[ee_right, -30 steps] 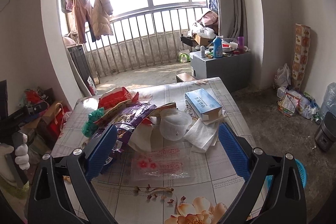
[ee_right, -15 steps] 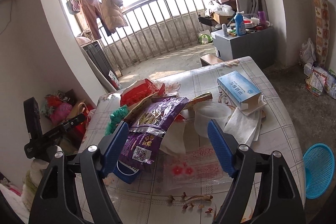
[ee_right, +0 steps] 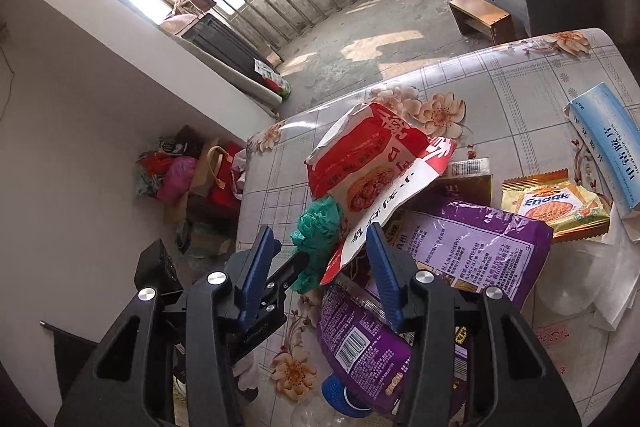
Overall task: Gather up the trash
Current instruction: 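Grasp the green plastic bag with the left gripper while the right grasps the red-white paper bag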
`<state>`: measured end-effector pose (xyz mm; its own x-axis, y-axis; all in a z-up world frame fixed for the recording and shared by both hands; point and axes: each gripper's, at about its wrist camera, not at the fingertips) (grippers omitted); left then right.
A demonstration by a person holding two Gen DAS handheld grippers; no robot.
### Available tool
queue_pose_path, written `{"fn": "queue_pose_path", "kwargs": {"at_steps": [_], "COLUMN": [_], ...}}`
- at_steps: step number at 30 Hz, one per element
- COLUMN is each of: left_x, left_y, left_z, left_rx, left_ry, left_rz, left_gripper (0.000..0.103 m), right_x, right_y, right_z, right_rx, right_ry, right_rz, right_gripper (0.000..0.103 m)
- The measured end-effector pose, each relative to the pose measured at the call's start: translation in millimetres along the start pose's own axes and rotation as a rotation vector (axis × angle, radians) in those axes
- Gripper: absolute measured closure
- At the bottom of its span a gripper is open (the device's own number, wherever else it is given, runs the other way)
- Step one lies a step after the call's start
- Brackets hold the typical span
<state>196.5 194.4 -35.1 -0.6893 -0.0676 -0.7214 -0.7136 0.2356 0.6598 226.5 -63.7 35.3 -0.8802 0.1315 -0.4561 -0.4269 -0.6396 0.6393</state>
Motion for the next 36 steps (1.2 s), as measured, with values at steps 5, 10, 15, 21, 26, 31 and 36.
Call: {"fn": "queue_pose_path", "kwargs": {"at_steps": [5,10,15,21,26,31,36], "left_x": [3.5,3.0,5.3,8.0,9.5,9.4,0.0], "left_y": [-8.8,-16.1,-19.4,-18.6,-17.4,-13.2,12.3], "left_z": [8.7,20.6,27.4,33.6,36.6,38.2,43.7], "left_rx": [0.013,0.030,0.037,0.045,0.046,0.049,0.040], "left_ry": [0.024,0.063,0.091,0.107,0.114,0.121,0.140], "left_rz": [0.020,0.024,0.014,0.012,0.011,-0.006,-0.087], "left_gripper": [0.075,0.084,0.085,0.086,0.087,0.091,0.097], "right_x": [-2.8,-2.4,-0.8,1.4,0.1,-0.7,-5.8], "right_y": [-23.8,-51.5,-71.1,-79.9,-92.5,-106.2,-96.8], "right_z": [-7.3,-19.4,-31.7,-36.6,-37.2,-34.5,-17.9], "right_rx": [0.025,0.078,0.136,0.130,0.107,0.087,0.023], "right_ry": [-0.070,-0.137,-0.198,-0.248,-0.267,-0.259,-0.179], "right_rz": [0.070,0.149,0.191,0.203,0.201,0.197,0.117], "right_gripper": [0.057,0.065,0.066,0.066,0.066,0.097,0.100]}}
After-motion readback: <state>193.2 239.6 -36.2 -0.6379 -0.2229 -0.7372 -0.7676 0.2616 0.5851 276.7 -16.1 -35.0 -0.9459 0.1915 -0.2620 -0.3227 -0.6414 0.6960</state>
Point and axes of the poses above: each gripper's, at about its wrist camera, not at the fingertips, and y roughly against the way its jaws point, z to its left, x to its underside, and after that the axes turned 4 degrees about -z, right-handed
